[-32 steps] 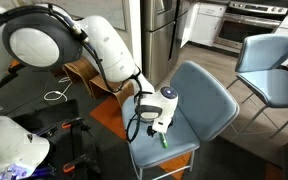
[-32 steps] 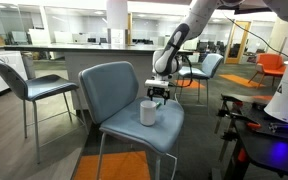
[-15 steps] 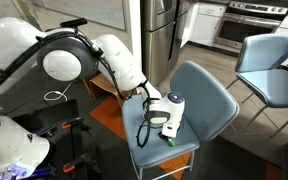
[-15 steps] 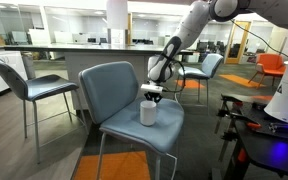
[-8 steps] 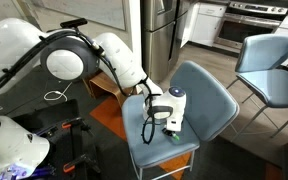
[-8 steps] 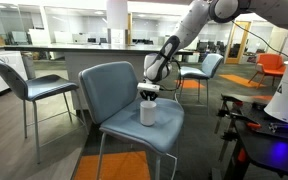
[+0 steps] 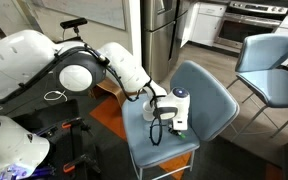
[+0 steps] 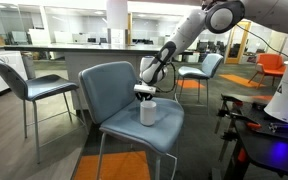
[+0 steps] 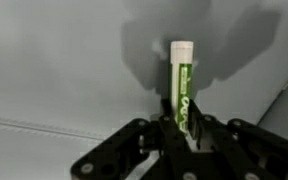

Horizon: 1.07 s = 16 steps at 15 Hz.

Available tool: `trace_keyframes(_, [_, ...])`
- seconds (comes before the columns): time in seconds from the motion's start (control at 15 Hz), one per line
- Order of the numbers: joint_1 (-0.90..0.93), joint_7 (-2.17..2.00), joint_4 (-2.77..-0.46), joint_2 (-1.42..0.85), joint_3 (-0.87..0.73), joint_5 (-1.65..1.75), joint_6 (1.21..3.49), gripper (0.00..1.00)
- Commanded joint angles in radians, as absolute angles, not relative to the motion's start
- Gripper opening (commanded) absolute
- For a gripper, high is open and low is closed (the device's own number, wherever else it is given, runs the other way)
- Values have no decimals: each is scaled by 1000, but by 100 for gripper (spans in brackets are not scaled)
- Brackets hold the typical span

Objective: Move the green marker backwards

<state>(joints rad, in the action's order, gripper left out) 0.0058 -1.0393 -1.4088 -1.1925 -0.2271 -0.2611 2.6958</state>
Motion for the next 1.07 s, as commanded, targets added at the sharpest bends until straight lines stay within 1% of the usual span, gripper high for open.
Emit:
trace_keyframes(0.0, [-11, -1011, -1303, -1252, -227, -255, 2640, 23])
trace_keyframes(0.07, [-11, -1013, -1288, -1260, -231, -255, 2629, 47])
trace_keyframes(0.2, [-15, -1022, -1262, -1276, -235, -256, 2617, 51])
trace_keyframes(0.27, [-17, -1024, -1252, -1280, -234, -256, 2609, 56])
trace_keyframes(0.47, [-18, -1020, -1250, -1273, -234, -256, 2614, 80])
trace_keyframes(0.67, [-18, -1012, -1286, -1241, -235, -256, 2624, 99])
trace_keyframes(1.0, [-19, -997, -1317, -1206, -228, -257, 2641, 100])
